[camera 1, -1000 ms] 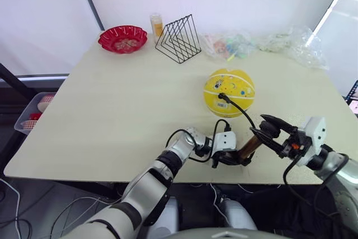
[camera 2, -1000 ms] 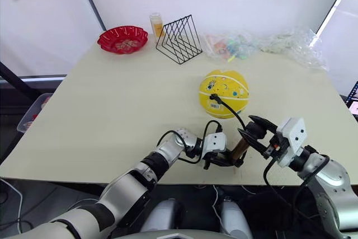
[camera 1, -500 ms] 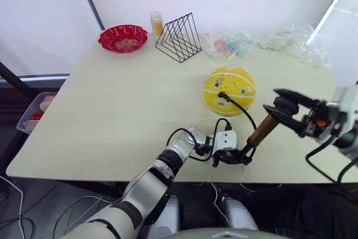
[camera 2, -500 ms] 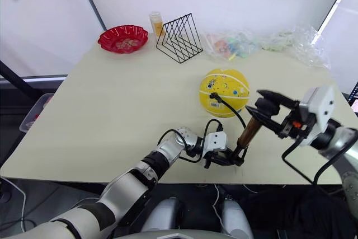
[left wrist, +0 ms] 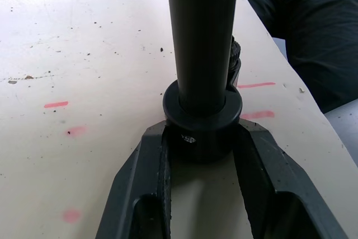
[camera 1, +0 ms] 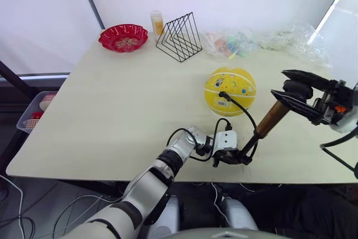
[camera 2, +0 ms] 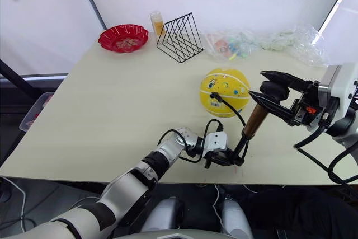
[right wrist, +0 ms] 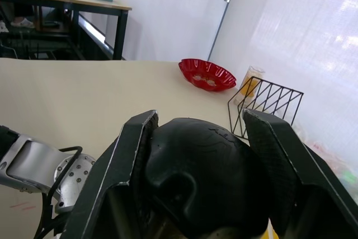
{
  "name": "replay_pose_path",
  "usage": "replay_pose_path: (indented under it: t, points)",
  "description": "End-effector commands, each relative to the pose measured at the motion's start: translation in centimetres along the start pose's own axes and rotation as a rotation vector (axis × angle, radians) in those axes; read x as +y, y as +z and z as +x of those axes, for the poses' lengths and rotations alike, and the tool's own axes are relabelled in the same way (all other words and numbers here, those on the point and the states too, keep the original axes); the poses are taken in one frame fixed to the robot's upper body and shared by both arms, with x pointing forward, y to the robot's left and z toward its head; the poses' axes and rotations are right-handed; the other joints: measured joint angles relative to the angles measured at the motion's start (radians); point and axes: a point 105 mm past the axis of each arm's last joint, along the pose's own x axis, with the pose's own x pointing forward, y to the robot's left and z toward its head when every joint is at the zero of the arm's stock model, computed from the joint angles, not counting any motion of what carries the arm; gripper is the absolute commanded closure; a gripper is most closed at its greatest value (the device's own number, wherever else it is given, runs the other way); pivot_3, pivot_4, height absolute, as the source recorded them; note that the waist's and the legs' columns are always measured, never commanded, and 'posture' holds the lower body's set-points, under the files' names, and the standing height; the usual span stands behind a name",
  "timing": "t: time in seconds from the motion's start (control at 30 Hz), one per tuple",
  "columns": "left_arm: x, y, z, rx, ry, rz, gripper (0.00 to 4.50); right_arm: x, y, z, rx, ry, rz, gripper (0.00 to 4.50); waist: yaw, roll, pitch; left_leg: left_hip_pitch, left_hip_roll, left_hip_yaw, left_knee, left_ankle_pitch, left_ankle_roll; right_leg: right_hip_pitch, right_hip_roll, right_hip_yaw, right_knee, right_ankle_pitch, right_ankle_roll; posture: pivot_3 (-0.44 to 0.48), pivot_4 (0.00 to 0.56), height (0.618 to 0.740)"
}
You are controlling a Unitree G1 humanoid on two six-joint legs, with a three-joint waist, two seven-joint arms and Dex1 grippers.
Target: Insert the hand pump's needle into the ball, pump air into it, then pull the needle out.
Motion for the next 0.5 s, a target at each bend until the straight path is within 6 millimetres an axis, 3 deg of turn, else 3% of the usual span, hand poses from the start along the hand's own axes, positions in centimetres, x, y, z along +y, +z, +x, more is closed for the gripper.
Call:
replay_pose_path:
  t: [0.03,0.23,0.5]
  points:
    - [-2.4,-5.9,-0.5,0.186,-0.037,-0.169,3.4,1.6,-2.0,0.1,0.044,0.025,0.039,2.56,0.0,-0.001,-0.001,0.0,0.0,0.0,0.0,0.0,0.0,0.0,0.0,0.0,0.0,0.0,0.0,0.0,0.15,0.74]
    - [-2.3,-5.9,-0.5,0.187,-0.031,-0.168,3.4,4.0,-7.9,-0.1,0.123,0.01,0.143,2.56,-0.002,-0.006,-0.007,0.002,0.001,0.0,0.0,0.0,0.0,0.001,0.0,0.0,0.0,0.0,0.0,0.0,0.15,0.74]
    - [-2.2,-5.9,-0.6,0.189,-0.028,-0.169,3.4,5.9,-11.4,-0.1,0.153,0.0,0.163,2.56,-0.002,-0.007,-0.011,0.003,0.002,0.0,0.0,0.0,0.0,0.001,0.001,-0.001,0.0,0.0,0.0,0.0,0.15,0.74]
